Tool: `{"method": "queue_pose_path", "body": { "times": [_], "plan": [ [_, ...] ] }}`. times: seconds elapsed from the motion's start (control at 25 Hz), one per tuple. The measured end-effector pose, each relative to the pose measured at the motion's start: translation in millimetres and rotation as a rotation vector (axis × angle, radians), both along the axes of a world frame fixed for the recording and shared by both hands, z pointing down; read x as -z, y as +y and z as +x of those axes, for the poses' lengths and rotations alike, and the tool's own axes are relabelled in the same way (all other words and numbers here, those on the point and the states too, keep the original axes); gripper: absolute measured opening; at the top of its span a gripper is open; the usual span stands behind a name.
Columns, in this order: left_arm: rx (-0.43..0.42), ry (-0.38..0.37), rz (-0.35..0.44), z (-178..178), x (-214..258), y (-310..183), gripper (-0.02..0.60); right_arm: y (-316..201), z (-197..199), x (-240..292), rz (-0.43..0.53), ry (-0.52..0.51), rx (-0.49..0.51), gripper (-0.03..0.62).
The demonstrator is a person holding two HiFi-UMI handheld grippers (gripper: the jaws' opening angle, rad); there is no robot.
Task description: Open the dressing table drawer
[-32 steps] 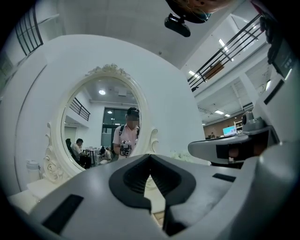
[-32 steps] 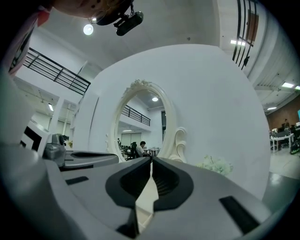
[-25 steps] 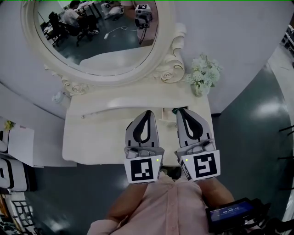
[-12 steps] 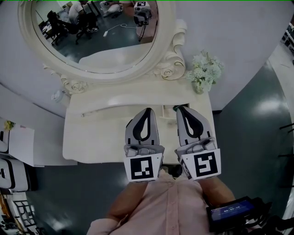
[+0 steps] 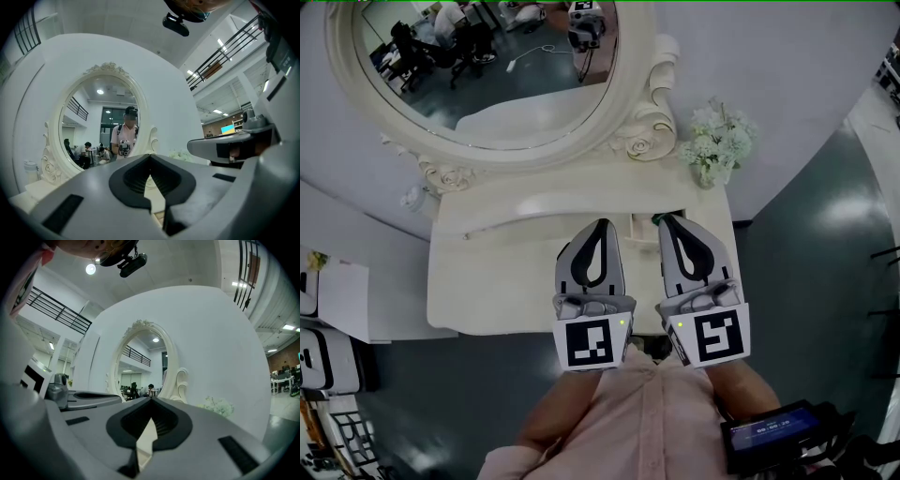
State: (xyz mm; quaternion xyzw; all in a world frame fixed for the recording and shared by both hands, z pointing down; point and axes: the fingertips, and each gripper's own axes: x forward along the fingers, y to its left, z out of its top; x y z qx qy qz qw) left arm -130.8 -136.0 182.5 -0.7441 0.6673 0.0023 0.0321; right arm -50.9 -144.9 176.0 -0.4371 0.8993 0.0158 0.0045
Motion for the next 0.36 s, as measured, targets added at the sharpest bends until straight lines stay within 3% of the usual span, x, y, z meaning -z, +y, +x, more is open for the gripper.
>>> {"method": "queue_pose_path", "body": {
  "times": [0.36],
  "plan": [
    [-0.001, 0.002, 0.001, 0.1, -1.0, -3.2, 0.021, -3.5, -0.2, 1.1, 0.009, -0.005, -0.004, 0.018]
  ]
}}
